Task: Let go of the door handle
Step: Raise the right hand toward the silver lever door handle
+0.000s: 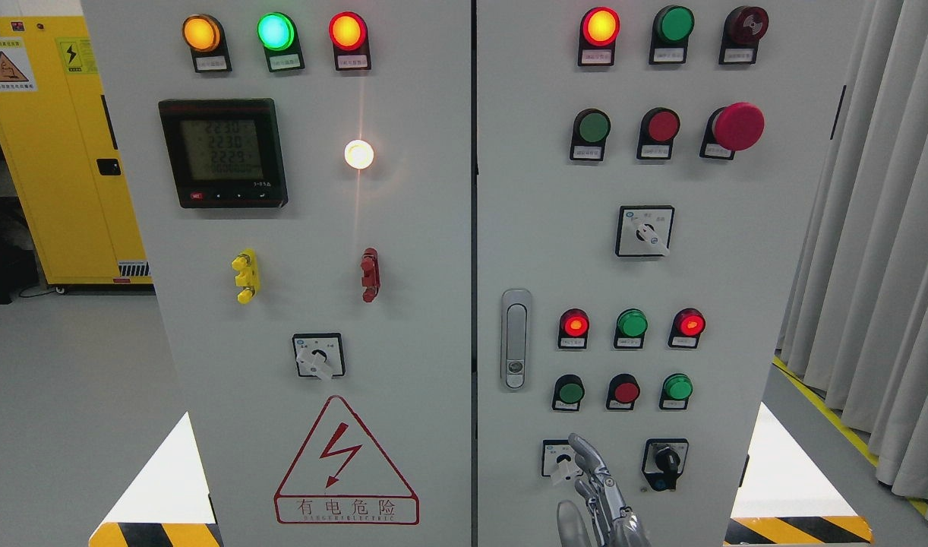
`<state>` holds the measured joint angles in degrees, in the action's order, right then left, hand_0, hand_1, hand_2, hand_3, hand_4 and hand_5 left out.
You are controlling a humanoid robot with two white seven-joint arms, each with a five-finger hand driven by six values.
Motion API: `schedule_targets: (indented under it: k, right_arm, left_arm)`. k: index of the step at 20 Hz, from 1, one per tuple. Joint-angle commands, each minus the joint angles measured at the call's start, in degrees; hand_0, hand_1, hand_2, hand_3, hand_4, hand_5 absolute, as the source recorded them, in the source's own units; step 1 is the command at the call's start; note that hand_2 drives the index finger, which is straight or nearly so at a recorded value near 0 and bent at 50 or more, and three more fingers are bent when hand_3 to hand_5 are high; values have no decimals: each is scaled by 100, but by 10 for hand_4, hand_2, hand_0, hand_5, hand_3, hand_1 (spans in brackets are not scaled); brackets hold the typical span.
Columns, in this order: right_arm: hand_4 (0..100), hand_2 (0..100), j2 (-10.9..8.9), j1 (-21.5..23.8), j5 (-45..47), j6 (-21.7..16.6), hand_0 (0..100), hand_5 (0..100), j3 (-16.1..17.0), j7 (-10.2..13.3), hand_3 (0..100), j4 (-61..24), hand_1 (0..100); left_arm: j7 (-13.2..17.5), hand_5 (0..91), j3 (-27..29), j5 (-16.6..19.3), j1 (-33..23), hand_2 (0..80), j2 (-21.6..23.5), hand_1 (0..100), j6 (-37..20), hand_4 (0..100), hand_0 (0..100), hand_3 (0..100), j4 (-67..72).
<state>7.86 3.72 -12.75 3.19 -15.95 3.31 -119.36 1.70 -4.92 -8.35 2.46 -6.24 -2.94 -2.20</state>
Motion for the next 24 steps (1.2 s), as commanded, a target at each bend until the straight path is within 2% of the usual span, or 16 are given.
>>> schedule_targets:
  k: [1,5,7,9,10,11,12,13,14,15,17,18,20,21,22,24]
  right_arm:
    - [76,0,5,6,0,6,543,0,4,-5,114,-9,172]
    - [74,0,5,6,-8,14,545,0,-5,3,105,-9,171]
    - [84,0,-4,-20,-52,14,544,0,4,91,105,0,172]
    - [321,0,-12,-73,-235,23,479,234,-14,240,271,0,254]
    - [342,0,-12,-116,-541,32,475,261,-5,284,280,0,261]
    - [565,0,-4,-143,-953,41,376,515,-14,284,499,17,389]
    - [658,0,-4,-152,-1375,32,418,637,-14,284,567,18,423]
    - [667,0,-4,-161,-1797,32,501,649,-22,284,570,18,422]
    - [710,0,-4,-187,-2184,23,556,703,-31,284,614,26,450]
    - [727,0,-4,-231,-2545,32,577,728,-75,284,632,26,456]
    - [849,0,-4,-362,-3188,58,634,889,-137,302,795,53,469]
    - [889,0,-4,-424,-3460,67,633,917,-137,302,816,79,469]
    - [979,0,5,-503,-3943,76,642,1000,-137,328,920,149,466]
    - [992,0,5,-504,-4329,85,645,1000,-145,398,938,149,464]
    - [1000,0,5,-504,-4759,102,627,1000,-137,425,1000,193,460]
    - [1000,11,5,-538,-5524,129,610,1000,-111,425,1000,316,454]
  left_arm:
    - [-3,0,0,0,0,0,0,556,4,0,120,0,0]
    - [-3,0,0,0,0,0,0,556,4,0,120,0,0]
    - [-3,0,0,0,0,0,0,556,4,0,120,0,0]
    - [-3,0,0,0,0,0,0,556,4,0,120,0,0]
    - [-3,0,-9,0,0,0,0,556,4,0,120,0,0]
    - [-3,0,0,0,0,0,0,556,4,0,120,0,0]
    - [-3,0,0,0,0,0,0,556,4,0,120,0,0]
    - [-3,0,0,0,0,0,0,556,4,0,120,0,0]
    - [-3,0,0,0,0,0,0,556,4,0,120,0,0]
    - [-3,0,0,0,0,0,0,556,4,0,120,0,0]
    - [-3,0,0,0,0,0,0,556,4,0,120,0,0]
    - [-3,0,0,0,0,0,0,556,4,0,120,0,0]
    - [-3,0,0,0,0,0,0,556,4,0,120,0,0]
    - [-3,0,0,0,0,0,0,556,4,0,120,0,0]
    - [-3,0,0,0,0,0,0,556,4,0,120,0,0]
    - [-3,0,0,0,0,0,0,556,4,0,120,0,0]
